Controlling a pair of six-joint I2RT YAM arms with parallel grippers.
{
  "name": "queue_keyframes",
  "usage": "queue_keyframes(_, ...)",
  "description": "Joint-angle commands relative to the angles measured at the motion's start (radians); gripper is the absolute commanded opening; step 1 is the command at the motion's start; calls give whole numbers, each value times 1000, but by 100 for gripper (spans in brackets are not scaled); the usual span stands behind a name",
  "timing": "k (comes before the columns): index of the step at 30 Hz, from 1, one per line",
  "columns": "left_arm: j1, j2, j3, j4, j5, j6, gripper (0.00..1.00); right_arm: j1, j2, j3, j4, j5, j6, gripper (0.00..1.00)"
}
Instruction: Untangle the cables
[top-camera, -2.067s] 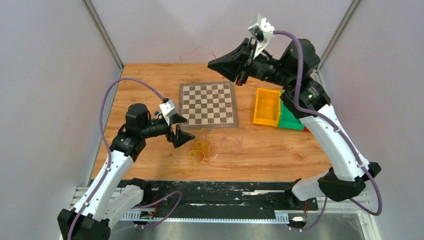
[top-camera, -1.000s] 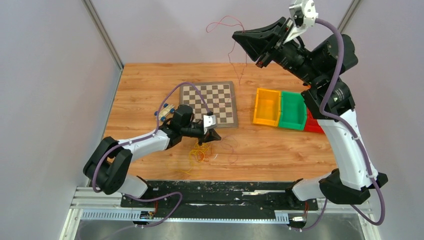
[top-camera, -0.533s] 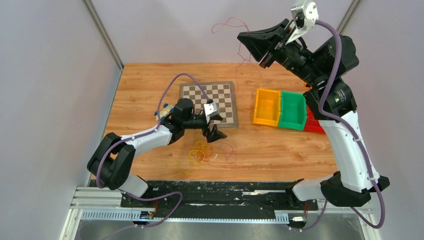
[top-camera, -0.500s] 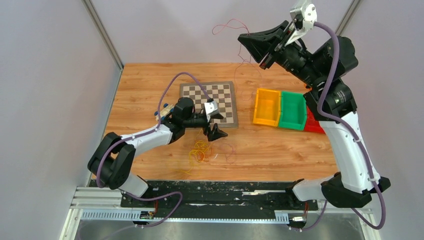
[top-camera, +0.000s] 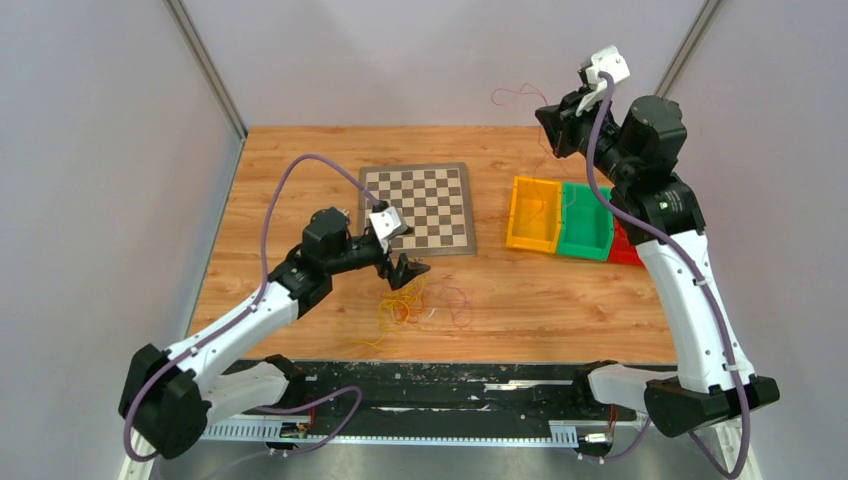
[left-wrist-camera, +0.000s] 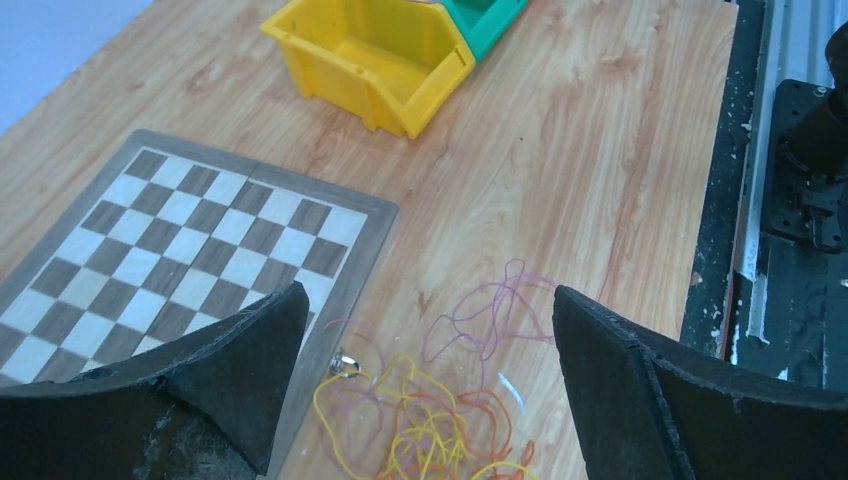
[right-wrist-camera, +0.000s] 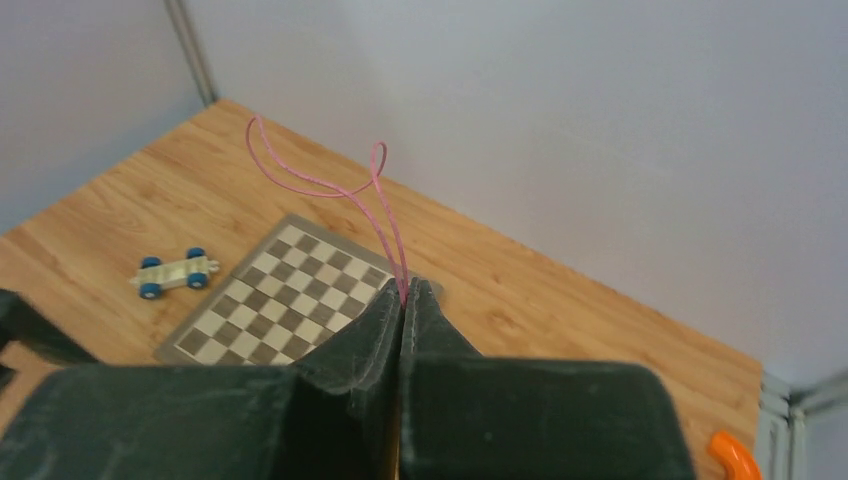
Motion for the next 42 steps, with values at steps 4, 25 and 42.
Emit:
queue_keyframes(4, 4, -155, -61, -86, -119, -15, 100, -83, 35, -114, 65, 193, -34, 0)
queue_keyframes(25, 17, -254, -62, -107, -235, -127, 100, -93, 312, -310, 338, 329, 233, 0)
queue_keyframes(42, 69, -262, -89, -107, -213, -162, 100, -241, 383, -564, 346, 120, 317, 0)
